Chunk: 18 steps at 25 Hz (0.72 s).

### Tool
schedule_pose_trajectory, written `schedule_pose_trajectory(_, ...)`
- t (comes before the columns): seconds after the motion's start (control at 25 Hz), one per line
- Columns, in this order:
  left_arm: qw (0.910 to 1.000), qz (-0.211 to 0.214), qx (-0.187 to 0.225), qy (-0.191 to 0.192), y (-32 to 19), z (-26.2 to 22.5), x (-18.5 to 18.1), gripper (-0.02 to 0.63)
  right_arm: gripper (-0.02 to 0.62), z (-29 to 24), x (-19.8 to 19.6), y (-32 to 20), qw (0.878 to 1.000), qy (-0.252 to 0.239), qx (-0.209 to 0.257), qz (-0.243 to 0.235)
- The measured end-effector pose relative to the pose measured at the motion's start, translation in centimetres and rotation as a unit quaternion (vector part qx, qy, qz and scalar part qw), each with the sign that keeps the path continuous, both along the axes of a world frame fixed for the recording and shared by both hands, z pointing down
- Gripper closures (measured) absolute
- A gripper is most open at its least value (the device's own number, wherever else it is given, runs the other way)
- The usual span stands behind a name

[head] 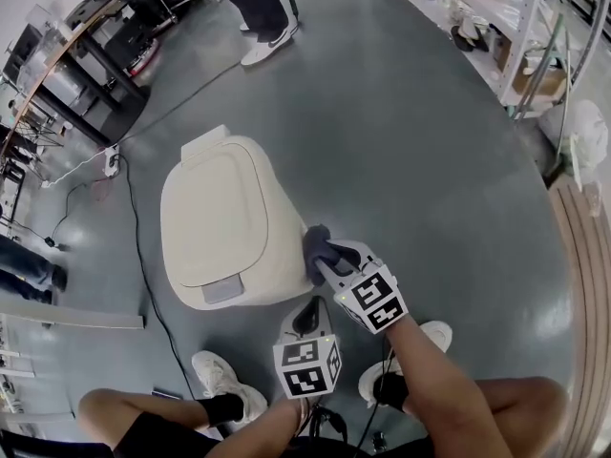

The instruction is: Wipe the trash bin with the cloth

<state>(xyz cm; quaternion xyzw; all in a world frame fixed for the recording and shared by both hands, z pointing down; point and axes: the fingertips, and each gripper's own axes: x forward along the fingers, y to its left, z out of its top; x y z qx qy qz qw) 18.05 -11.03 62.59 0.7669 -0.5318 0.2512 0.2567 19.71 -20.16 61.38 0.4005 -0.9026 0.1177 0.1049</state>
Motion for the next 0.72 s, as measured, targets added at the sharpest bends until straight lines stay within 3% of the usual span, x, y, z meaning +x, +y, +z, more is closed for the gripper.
schedule_pose_trajectory(0.36,0.9996,0.005,-0.023,-0.014,0.6,4.1,0.0,0.608,0.497,5.0,0.0,-0.9,1.000,-0.010,-0.026,0.007)
schedule_pose_trajectory(0.72,0.9999,0.001,-0.013,-0.005,0.2,4.6,0.3,0.607,0.497,6.6,-0.1,-0.9,0.999,-0.005,-0.034,-0.002)
